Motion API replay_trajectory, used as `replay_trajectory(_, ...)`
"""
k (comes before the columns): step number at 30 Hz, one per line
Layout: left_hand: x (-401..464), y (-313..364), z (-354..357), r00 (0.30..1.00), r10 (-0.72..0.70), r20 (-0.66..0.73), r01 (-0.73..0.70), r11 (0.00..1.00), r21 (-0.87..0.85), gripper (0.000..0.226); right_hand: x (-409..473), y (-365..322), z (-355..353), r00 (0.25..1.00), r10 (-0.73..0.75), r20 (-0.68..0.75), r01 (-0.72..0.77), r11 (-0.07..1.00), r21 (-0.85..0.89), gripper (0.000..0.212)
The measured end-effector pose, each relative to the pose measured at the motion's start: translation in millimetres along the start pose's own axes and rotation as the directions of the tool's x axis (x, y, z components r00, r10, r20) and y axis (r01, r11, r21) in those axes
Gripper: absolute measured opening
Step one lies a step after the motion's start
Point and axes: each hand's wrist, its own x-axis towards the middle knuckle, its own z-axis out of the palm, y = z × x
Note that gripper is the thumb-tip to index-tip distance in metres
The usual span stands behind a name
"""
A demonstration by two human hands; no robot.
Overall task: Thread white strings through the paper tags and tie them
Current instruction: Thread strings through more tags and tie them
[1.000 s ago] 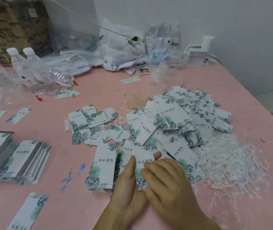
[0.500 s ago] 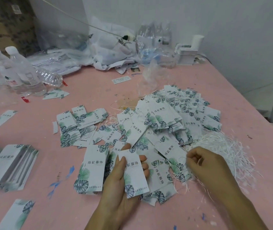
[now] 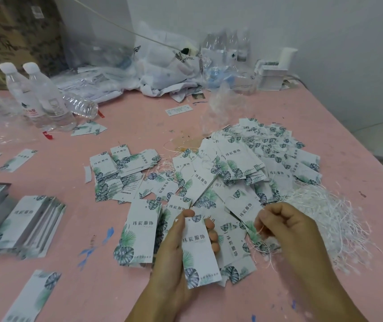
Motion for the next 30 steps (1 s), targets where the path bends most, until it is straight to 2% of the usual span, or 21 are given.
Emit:
replay_trajectory(2, -1.1, -1.0, -2.0, 1.000, -0.012, 0.011, 0.012, 1.000, 0.022, 0.017, -10.2, -2.1, 18.0, 0.998, 0.035, 0.057, -0.045, 0.979, 0.200, 0.011)
replay_trajectory(3, -1.8, -1.2, -2.6, 1.000, -0.012, 0.021, 0.011, 0.999, 0.035, 0.015, -14.0, -1.9, 25.8, 0.997, 0.029, 0.077, -0.046, 0.969, 0.241, 0.014)
replay_trajectory(7, -2.8, -2.0, -5.2, 0.992, -0.033, 0.118, 0.021, 0.995, 0.101, 0.014, -23.6, -4.2, 45.7, 0.995, -0.025, 0.095, -0.001, 0.965, 0.264, 0.014)
replay_trajectory(10, -3.7, -3.5, -6.0, 0.979, -0.087, 0.185, 0.047, 0.976, 0.211, 0.027, -28.3, -4.1, 50.5, 0.994, -0.039, 0.098, 0.008, 0.954, 0.299, 0.010)
replay_trajectory(15, -6.1, -5.3, -5.9, 0.981, -0.109, 0.161, 0.027, 0.894, 0.447, 0.023, -30.2, 6.6, 49.4, 0.985, -0.096, 0.141, 0.074, 0.985, 0.155, 0.014)
replay_trajectory(18, -6.1, -5.8, -7.4, 0.987, -0.081, 0.140, -0.005, 0.850, 0.526, 0.027, -30.2, 10.0, 47.3, 0.958, -0.235, 0.168, 0.243, 0.969, -0.032, 0.018)
replay_trajectory(21, -5.6, -5.1, -8.3, 0.988, -0.067, 0.137, -0.025, 0.815, 0.579, 0.036, -28.0, 9.4, 47.0, 0.915, -0.369, 0.163, 0.398, 0.891, -0.219, 0.027)
replay_trajectory(24, -5.8, -6.2, -9.1, 0.988, -0.053, 0.145, -0.047, 0.792, 0.609, 0.033, -27.3, 8.4, 46.8, 0.887, -0.448, 0.113, 0.462, 0.846, -0.267, 0.030)
replay_trajectory(27, -6.2, -8.0, -9.6, 0.985, -0.054, 0.165, -0.064, 0.771, 0.634, 0.025, -26.9, 8.6, 45.5, 0.846, -0.529, 0.064, 0.520, 0.794, -0.314, 0.020)
replay_trajectory(30, -6.6, -7.6, -9.6, 0.977, -0.079, 0.196, -0.062, 0.777, 0.626, 0.013, -24.5, 10.1, 40.6, 0.871, -0.491, 0.008, 0.475, 0.838, -0.268, 0.010)
